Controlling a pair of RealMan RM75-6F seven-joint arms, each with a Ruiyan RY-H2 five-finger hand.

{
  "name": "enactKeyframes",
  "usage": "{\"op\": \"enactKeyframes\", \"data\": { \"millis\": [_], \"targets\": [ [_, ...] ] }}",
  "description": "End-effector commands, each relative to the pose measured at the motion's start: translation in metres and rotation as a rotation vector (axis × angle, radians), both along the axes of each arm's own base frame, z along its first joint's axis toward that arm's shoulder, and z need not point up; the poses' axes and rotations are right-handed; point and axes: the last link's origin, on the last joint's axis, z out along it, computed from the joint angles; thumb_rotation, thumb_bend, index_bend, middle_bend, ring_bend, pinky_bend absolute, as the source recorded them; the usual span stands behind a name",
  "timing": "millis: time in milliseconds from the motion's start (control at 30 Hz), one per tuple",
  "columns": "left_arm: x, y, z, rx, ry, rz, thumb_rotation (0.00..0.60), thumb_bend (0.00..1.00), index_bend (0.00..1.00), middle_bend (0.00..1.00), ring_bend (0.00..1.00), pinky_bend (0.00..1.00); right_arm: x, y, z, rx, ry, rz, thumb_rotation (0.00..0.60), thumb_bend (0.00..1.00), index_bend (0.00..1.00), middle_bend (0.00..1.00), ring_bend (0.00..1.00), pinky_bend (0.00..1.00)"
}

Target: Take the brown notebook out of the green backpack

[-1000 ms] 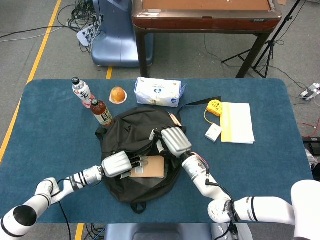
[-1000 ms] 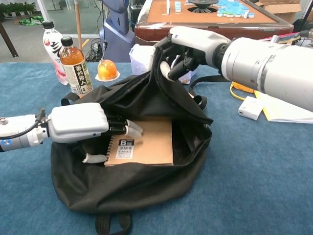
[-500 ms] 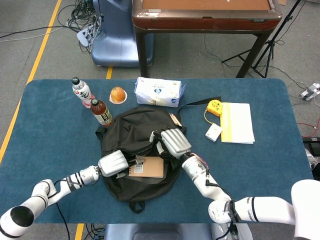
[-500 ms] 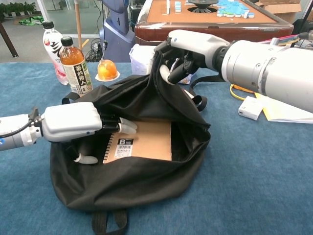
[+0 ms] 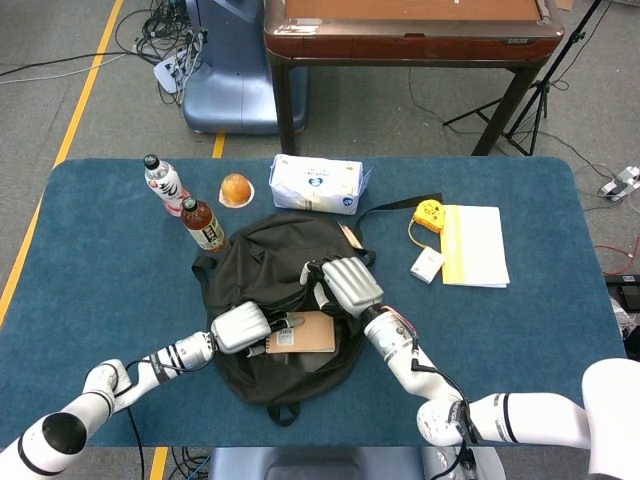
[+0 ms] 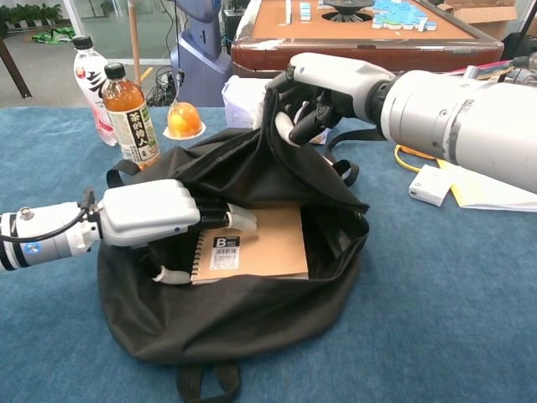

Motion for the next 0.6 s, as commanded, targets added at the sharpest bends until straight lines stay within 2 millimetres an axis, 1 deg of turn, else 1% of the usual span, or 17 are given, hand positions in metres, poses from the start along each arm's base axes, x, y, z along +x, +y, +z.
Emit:
{"op": "enactKeyframes", "data": {
  "millis": [33, 133, 300, 433, 600],
  "targets": [
    [0.002, 0.001, -0.003, -0.011, -0.031, 0.037, 0.600, 0.21, 0.10, 0.10, 0.12, 0.24, -0.001, 0.000, 0.000, -0.001, -0.001, -0.002, 0.600, 0.73, 0.43, 0.42, 0.32, 0.31],
    [0.003, 0.001, -0.006, -0.024, -0.051, 0.075, 0.600, 0.21, 0.11, 0.10, 0.12, 0.22, -0.001, -0.001, 0.001, -0.004, -0.003, -0.003, 0.600, 0.73, 0.43, 0.42, 0.32, 0.31],
    [0.006, 0.001, -0.010, -0.050, -0.105, 0.133, 0.600, 0.21, 0.15, 0.10, 0.12, 0.21, -0.002, -0.003, 0.002, -0.008, -0.002, -0.005, 0.600, 0.73, 0.43, 0.42, 0.32, 0.31],
    [0.009, 0.001, -0.011, -0.050, -0.128, 0.140, 0.600, 0.21, 0.18, 0.10, 0.12, 0.21, -0.003, -0.003, 0.001, -0.011, 0.001, -0.004, 0.600, 0.73, 0.43, 0.42, 0.32, 0.31],
    [0.011, 0.001, -0.014, -0.042, -0.134, 0.141, 0.600, 0.26, 0.20, 0.10, 0.12, 0.21, -0.003, -0.004, 0.000, -0.013, 0.001, -0.007, 0.600, 0.73, 0.43, 0.42, 0.32, 0.31]
  ]
}}
